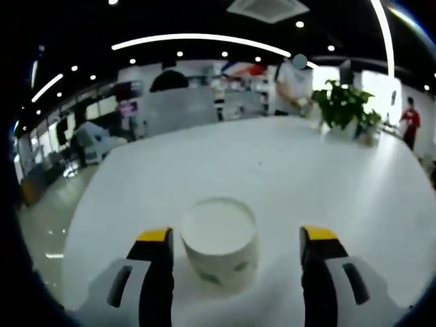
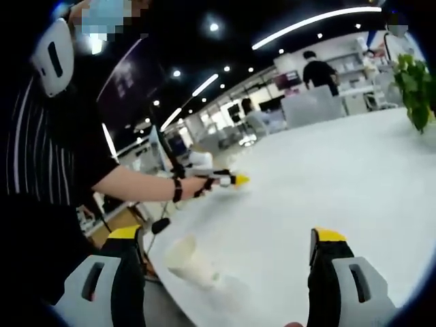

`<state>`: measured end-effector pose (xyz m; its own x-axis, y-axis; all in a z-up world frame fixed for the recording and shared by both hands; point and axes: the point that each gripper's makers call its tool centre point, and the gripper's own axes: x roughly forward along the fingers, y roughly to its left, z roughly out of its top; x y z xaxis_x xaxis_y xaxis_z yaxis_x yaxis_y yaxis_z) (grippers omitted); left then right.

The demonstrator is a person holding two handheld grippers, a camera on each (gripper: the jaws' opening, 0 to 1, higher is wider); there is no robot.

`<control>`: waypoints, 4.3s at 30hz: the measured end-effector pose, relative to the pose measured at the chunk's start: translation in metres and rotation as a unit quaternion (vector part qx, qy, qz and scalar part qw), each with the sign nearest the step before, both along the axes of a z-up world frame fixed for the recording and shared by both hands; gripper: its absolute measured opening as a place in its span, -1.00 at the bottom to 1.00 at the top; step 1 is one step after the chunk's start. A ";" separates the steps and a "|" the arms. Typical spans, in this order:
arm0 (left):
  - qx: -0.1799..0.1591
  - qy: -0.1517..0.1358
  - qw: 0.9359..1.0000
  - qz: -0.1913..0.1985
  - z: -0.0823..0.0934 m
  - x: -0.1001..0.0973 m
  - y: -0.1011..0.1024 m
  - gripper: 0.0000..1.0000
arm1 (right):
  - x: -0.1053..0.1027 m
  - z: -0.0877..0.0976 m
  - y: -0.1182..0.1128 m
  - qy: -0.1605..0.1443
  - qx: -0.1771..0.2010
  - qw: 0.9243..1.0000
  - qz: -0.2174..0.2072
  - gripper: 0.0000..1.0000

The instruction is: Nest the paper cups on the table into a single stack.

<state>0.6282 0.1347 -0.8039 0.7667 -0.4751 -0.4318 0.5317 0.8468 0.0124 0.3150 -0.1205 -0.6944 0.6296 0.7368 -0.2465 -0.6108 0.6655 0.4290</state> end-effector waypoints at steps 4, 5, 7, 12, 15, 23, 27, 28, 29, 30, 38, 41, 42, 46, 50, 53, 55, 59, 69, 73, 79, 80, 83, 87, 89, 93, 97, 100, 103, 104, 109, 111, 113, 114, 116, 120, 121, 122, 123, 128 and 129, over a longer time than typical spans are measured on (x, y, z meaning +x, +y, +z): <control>-0.003 0.000 1.000 -0.001 0.000 0.002 0.002 0.26 | -0.004 -0.006 0.004 0.020 0.011 1.000 0.005 0.99; -0.003 0.001 1.000 0.001 -0.001 0.004 0.004 0.24 | -0.004 -0.006 0.003 0.017 0.008 1.000 0.006 0.99; -0.006 0.003 1.000 0.004 -0.002 0.005 0.004 0.24 | -0.006 -0.006 0.005 0.012 0.001 1.000 0.011 0.98; -0.021 0.002 1.000 -0.002 0.000 0.005 0.000 -0.01 | -0.004 -0.008 0.002 0.012 -0.004 1.000 0.005 1.00; -0.014 0.003 1.000 -0.004 0.000 0.004 0.001 -0.17 | -0.002 -0.006 0.000 0.013 0.003 1.000 0.000 1.00; -0.025 0.011 1.000 -0.008 0.002 0.000 -0.001 -0.19 | -0.001 -0.004 0.001 0.010 0.003 1.000 -0.001 1.00; -0.033 0.016 0.999 -0.013 0.006 -0.006 -0.005 -0.20 | -0.001 -0.002 0.004 0.008 0.006 1.000 0.001 0.99; -0.040 0.017 0.999 -0.014 0.008 -0.007 -0.007 -0.20 | -0.002 -0.001 0.004 0.007 0.006 1.000 0.001 0.99; -0.044 0.016 0.999 -0.015 0.011 -0.008 -0.008 -0.20 | -0.001 -0.001 0.004 0.007 0.006 1.000 0.001 0.99; -0.045 0.016 0.999 -0.016 0.014 -0.009 -0.010 -0.20 | -0.001 0.001 0.004 0.005 0.007 1.000 0.000 0.99; -0.057 0.015 0.998 -0.030 0.040 -0.029 -0.024 -0.21 | -0.002 0.015 0.008 -0.014 0.013 1.000 0.004 0.99; -0.060 0.018 0.997 -0.041 0.048 -0.040 -0.031 -0.21 | -0.003 0.018 0.013 -0.020 0.017 1.000 0.006 0.99; -0.061 0.019 0.997 -0.046 0.052 -0.043 -0.034 -0.21 | -0.003 0.019 0.014 -0.022 0.017 1.000 0.008 0.99; -0.070 0.018 0.996 -0.059 0.071 -0.060 -0.042 -0.21 | -0.006 0.029 0.022 -0.034 0.021 0.999 0.015 0.99; -0.061 0.014 0.994 -0.091 0.084 -0.080 -0.057 -0.21 | -0.009 0.038 0.030 -0.047 0.022 0.998 0.023 0.99; -0.066 0.013 0.992 -0.102 0.097 -0.093 -0.066 -0.21 | -0.011 0.041 0.034 -0.053 0.019 0.998 0.027 0.99; -0.071 0.010 0.992 -0.108 0.105 -0.101 -0.071 -0.21 | -0.011 0.044 0.036 -0.059 0.017 0.998 0.030 0.99; -0.070 0.005 0.989 -0.128 0.118 -0.119 -0.080 -0.21 | -0.012 0.055 0.042 -0.073 0.020 0.997 0.027 0.99; -0.102 -0.004 0.980 -0.172 0.166 -0.168 -0.100 -0.21 | -0.021 0.069 0.058 -0.089 0.027 0.995 0.031 1.00; -0.079 -0.017 0.975 -0.207 0.174 -0.185 -0.106 -0.21 | -0.024 0.071 0.069 -0.097 0.023 0.994 0.038 1.00; -0.083 -0.010 0.973 -0.217 0.180 -0.201 -0.106 -0.21 | -0.026 0.076 0.081 -0.103 0.030 0.993 0.044 1.00; -0.080 -0.010 0.972 -0.219 0.180 -0.203 -0.106 -0.21 | -0.027 0.076 0.082 -0.104 0.030 0.993 0.046 1.00; -0.073 -0.010 0.971 -0.226 0.180 -0.211 -0.104 -0.21 | -0.029 0.075 0.085 -0.103 0.029 0.993 0.053 1.00; -0.082 -0.006 0.970 -0.227 0.185 -0.219 -0.102 -0.21 | -0.030 0.075 0.086 -0.104 0.031 0.992 0.057 1.00; -0.086 -0.004 0.970 -0.227 0.187 -0.223 -0.102 -0.21 | -0.031 0.076 0.088 -0.105 0.035 0.992 0.062 1.00; -0.100 -0.007 0.969 -0.228 0.195 -0.232 -0.104 -0.21 | -0.035 0.079 0.096 -0.110 0.041 0.990 0.078 0.99; -0.109 -0.010 0.967 -0.231 0.201 -0.240 -0.109 -0.22 | -0.038 0.079 0.103 -0.109 0.046 0.989 0.090 0.96; -0.112 -0.007 0.966 -0.234 0.202 -0.243 -0.110 -0.22 | -0.040 0.080 0.109 -0.113 0.046 0.988 0.097 0.94; -0.120 -0.002 0.965 -0.234 0.205 -0.248 -0.112 -0.22 | -0.040 0.076 0.114 -0.105 0.048 0.988 0.106 0.93; -0.120 -0.002 0.964 -0.237 0.206 -0.251 -0.113 -0.22 | -0.040 0.076 0.116 -0.105 0.050 0.987 0.107 0.93; -0.118 -0.003 0.961 -0.249 0.208 -0.259 -0.121 -0.21 | -0.041 0.078 0.124 -0.107 0.056 0.986 0.118 0.92; -0.121 -0.001 0.960 -0.254 0.209 -0.262 -0.124 -0.22 | -0.041 0.079 0.126 -0.108 0.057 0.985 0.121 0.91; -0.124 0.002 0.959 -0.256 0.210 -0.264 -0.126 -0.21 | -0.041 0.079 0.127 -0.109 0.059 0.985 0.123 0.90; -0.126 0.004 0.958 -0.258 0.210 -0.265 -0.127 -0.21 | -0.041 0.079 0.128 -0.107 0.062 0.985 0.123 0.90; -0.127 0.003 0.957 -0.260 0.212 -0.267 -0.129 -0.21 | -0.041 0.080 0.128 -0.105 0.064 0.985 0.123 0.89; -0.132 0.001 0.954 -0.268 0.217 -0.272 -0.134 -0.22 | -0.040 0.082 0.131 -0.105 0.070 0.984 0.125 0.89; -0.133 0.001 0.954 -0.269 0.218 -0.273 -0.135 -0.22 | -0.040 0.082 0.131 -0.104 0.072 0.984 0.126 0.89; -0.135 0.001 0.953 -0.272 0.219 -0.274 -0.136 -0.22 | -0.040 0.083 0.132 -0.104 0.073 0.984 0.127 0.89; -0.137 0.001 0.952 -0.273 0.220 -0.276 -0.136 -0.22 | -0.041 0.082 0.133 -0.103 0.073 0.984 0.129 0.89; -0.143 0.003 0.947 -0.289 0.223 -0.284 -0.141 -0.22 | -0.042 0.084 0.137 -0.102 0.078 0.982 0.135 0.86; -0.144 0.004 0.946 -0.291 0.223 -0.285 -0.142 -0.22 | -0.042 0.085 0.137 -0.103 0.079 0.982 0.136 0.86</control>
